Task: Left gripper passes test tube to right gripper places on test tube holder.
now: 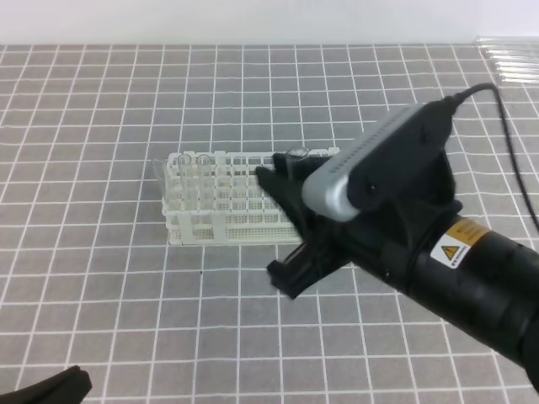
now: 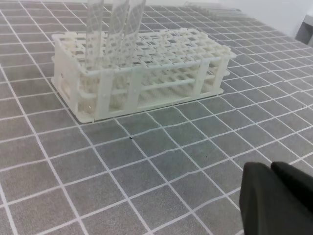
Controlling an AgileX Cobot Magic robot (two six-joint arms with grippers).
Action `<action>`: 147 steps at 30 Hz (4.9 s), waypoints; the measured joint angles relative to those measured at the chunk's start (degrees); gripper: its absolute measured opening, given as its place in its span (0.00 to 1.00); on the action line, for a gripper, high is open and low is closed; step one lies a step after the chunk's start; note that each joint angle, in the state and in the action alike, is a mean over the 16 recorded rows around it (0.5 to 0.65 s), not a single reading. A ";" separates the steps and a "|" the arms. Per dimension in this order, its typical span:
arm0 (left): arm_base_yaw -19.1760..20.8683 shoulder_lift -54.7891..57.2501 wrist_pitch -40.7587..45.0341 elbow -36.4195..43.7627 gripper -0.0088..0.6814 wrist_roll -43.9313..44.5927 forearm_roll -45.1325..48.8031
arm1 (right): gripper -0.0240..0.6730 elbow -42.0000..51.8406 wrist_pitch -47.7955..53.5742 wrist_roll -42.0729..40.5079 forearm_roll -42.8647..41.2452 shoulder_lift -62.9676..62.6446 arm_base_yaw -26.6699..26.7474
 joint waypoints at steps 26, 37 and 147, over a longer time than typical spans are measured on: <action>0.00 0.05 0.06 0.08 0.01 0.00 0.03 | 0.16 -17.52 -28.90 26.02 -26.47 32.33 -9.46; 0.00 0.07 0.14 0.12 0.01 0.00 0.12 | 0.16 -21.10 -28.47 29.07 -26.19 38.95 -9.92; -0.01 0.12 0.33 0.19 0.01 0.00 0.34 | 0.14 -12.23 4.99 26.14 -25.75 11.69 -10.29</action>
